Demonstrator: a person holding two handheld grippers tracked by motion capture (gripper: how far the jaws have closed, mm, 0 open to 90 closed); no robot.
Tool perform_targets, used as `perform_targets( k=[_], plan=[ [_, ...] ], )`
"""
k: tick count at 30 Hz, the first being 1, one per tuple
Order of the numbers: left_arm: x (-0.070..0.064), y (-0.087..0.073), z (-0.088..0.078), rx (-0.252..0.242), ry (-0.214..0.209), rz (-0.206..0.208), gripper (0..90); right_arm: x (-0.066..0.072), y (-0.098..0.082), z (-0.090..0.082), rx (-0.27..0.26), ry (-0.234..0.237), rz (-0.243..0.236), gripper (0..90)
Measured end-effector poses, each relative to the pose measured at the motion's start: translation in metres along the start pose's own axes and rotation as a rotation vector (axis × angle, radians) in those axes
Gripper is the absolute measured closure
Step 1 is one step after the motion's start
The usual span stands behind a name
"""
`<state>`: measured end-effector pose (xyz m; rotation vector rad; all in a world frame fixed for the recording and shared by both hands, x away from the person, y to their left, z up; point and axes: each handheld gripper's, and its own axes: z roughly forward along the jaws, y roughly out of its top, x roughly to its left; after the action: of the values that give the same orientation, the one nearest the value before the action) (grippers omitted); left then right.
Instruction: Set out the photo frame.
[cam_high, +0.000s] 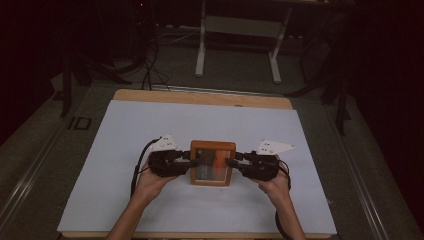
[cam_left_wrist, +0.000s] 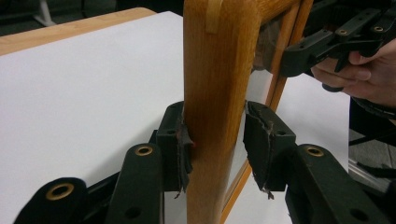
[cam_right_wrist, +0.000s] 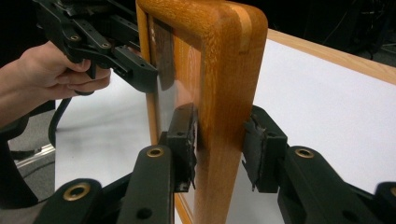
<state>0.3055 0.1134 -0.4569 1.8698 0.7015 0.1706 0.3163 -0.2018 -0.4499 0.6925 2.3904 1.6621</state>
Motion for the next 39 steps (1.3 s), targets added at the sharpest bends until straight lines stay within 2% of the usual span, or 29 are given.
perform_targets(
  k=[6, 14, 21, 29, 35, 39],
  plan=[
    [0.004, -0.002, -0.003, -0.013, 0.003, -0.037, 60.8, 0.000, 0.000, 0.006, -0.006, 0.004, 0.047, 65.9],
    [0.013, -0.006, -0.005, -0.018, -0.005, -0.076, 60.6, 0.000, 0.001, 0.014, -0.009, -0.006, 0.076, 65.7],
    [0.026, -0.014, -0.003, -0.016, -0.011, -0.143, 60.2, -0.003, -0.002, 0.027, 0.013, -0.011, 0.123, 65.7],
    [0.034, -0.018, -0.001, -0.021, 0.005, -0.201, 60.1, -0.012, -0.006, 0.037, 0.004, 0.002, 0.171, 65.7],
    [0.038, -0.025, 0.004, -0.013, 0.007, -0.220, 60.1, -0.017, -0.012, 0.044, 0.020, 0.002, 0.188, 65.2],
    [0.036, -0.025, 0.004, -0.011, 0.010, -0.214, 60.7, -0.021, -0.014, 0.044, 0.012, 0.018, 0.188, 65.2]
  ],
)
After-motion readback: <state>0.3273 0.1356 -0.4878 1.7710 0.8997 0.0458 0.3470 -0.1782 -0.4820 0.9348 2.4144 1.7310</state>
